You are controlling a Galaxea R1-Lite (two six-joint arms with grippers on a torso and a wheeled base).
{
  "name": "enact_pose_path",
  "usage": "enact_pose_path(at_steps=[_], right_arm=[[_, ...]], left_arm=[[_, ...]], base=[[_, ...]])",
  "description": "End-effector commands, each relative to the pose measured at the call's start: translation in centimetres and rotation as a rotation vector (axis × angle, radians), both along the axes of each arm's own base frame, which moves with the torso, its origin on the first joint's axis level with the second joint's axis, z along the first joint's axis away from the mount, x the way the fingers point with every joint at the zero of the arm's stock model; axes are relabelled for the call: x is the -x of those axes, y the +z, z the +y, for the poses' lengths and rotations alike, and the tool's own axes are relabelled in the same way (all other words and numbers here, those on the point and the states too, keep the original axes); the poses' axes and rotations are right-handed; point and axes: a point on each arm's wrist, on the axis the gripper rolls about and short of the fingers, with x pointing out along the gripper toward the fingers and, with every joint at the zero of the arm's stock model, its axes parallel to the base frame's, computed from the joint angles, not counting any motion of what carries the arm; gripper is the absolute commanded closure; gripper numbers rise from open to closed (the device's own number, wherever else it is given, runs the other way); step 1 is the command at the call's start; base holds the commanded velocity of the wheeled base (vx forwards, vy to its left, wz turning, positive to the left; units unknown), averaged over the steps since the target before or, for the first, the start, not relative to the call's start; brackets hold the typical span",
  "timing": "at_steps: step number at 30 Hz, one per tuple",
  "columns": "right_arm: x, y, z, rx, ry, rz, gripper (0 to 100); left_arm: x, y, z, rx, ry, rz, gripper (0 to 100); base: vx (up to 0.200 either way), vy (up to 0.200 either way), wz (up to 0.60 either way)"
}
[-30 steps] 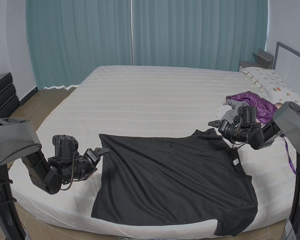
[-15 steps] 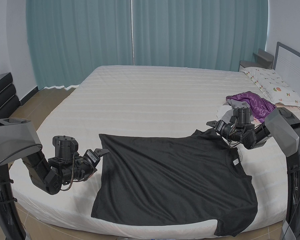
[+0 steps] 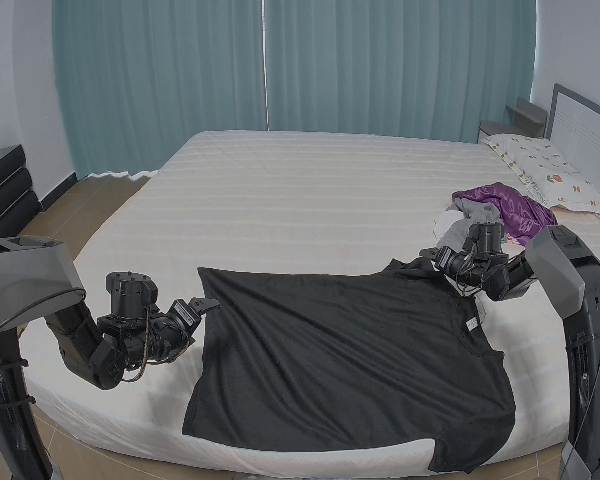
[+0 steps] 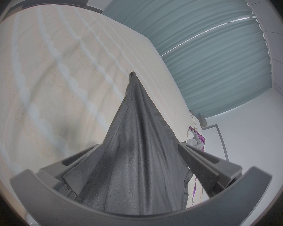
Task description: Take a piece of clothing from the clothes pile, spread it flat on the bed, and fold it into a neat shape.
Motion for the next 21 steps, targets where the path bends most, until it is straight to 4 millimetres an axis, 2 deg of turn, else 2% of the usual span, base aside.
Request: enact_pose_path(at_steps=[1, 8, 15, 16, 21], right_arm=[[0.0, -1.7, 0.2, 0.009, 0.009, 0.025, 100], [-0.7, -1.6, 0.1, 0.009, 0.006, -0.011, 100], [-1.9, -1.0, -1.2, -0.039, -0.087, -0.056, 100], [-2.5, -0.7, -1.9, -0.048, -0.127, -0.082, 100], [-2.6, -0.4, -2.8, -0.052, -0.155, -0.087, 100]], left_arm=[[-0.1, -0.2, 0.0, -0.002, 0.000, 0.004, 0], [-0.2, -0.6, 0.0, -0.008, 0.001, 0.011, 0], [-0.3, -0.9, -0.1, -0.019, 0.009, 0.014, 0], [-0.3, -0.9, 0.0, -0.020, 0.012, 0.016, 0], [-0.3, -1.0, 0.0, -0.019, 0.011, 0.017, 0]], base=[[0.000, 0.000, 0.00], [0.000, 0.000, 0.00], [0.000, 0.000, 0.00], [0.000, 0.000, 0.00], [0.000, 0.000, 0.00]])
